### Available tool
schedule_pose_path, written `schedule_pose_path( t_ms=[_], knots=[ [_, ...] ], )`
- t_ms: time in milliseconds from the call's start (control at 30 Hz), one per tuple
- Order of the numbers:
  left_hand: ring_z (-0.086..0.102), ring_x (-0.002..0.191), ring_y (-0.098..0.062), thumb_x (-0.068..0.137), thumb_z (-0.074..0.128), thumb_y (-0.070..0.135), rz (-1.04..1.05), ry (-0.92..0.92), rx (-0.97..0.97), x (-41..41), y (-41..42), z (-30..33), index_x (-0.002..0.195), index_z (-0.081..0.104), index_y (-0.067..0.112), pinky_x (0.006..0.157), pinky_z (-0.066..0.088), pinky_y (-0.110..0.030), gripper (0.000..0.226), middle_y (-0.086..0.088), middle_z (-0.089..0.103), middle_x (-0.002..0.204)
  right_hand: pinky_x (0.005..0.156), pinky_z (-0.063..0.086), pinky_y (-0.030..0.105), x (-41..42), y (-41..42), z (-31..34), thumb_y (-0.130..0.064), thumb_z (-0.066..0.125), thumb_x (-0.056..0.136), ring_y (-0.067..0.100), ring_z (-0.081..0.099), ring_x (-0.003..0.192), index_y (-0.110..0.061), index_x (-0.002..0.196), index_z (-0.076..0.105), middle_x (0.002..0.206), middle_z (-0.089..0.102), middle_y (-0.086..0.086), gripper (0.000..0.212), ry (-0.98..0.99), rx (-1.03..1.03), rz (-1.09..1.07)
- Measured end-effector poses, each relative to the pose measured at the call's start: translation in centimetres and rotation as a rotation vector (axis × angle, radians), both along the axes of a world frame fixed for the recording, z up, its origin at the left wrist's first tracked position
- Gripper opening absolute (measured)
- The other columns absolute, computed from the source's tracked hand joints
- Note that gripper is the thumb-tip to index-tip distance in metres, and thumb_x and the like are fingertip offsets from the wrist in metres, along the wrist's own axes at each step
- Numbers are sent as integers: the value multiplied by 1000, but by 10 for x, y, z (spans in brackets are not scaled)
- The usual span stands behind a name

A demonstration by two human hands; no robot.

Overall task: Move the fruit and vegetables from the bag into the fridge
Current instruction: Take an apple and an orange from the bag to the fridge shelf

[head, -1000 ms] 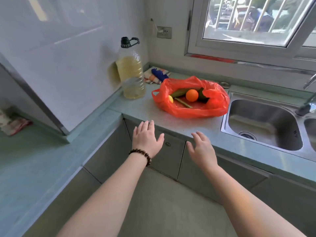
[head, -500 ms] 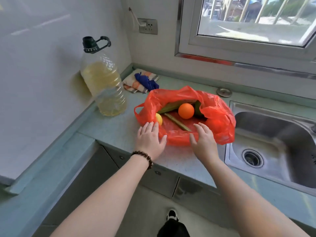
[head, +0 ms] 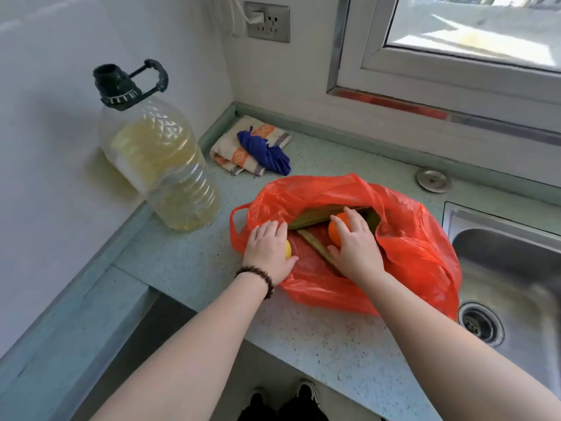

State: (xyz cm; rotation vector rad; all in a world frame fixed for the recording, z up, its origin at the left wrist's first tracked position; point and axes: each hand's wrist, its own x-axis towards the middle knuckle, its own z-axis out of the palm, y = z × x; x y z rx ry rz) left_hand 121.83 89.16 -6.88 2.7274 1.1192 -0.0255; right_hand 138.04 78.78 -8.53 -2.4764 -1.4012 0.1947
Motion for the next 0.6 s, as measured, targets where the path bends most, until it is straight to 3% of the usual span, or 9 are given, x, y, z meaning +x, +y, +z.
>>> schedule_pose_path(
  t_ms=[267,500,600],
  knots=[
    [17,143,-22,75,69,54,-36,50,-114,-11,22,-19,149,18,16,118,15,-36,97,-3,22,154,114,23,42,10,16,-15,-6,53,87,34,17,141,-24,143,30,153,20,15,63,-51,-71,-127],
    [13,144,-22,73,76,41,-98,47,-170,-16,22,-22,149,11,14,119,14,-35,103,-5,17,155,113,26,42,1,11,-14,-9,63,78,33,23,138,-22,140,37,150,27,15,68,14,-28,-149],
    [21,141,-22,74,74,44,-94,22,-159,-20,22,-18,147,18,12,117,20,-33,97,-5,25,152,112,27,42,-6,6,-11,-12,65,77,32,23,138,-22,140,38,150,28,14,69,47,1,-163]
  ],
)
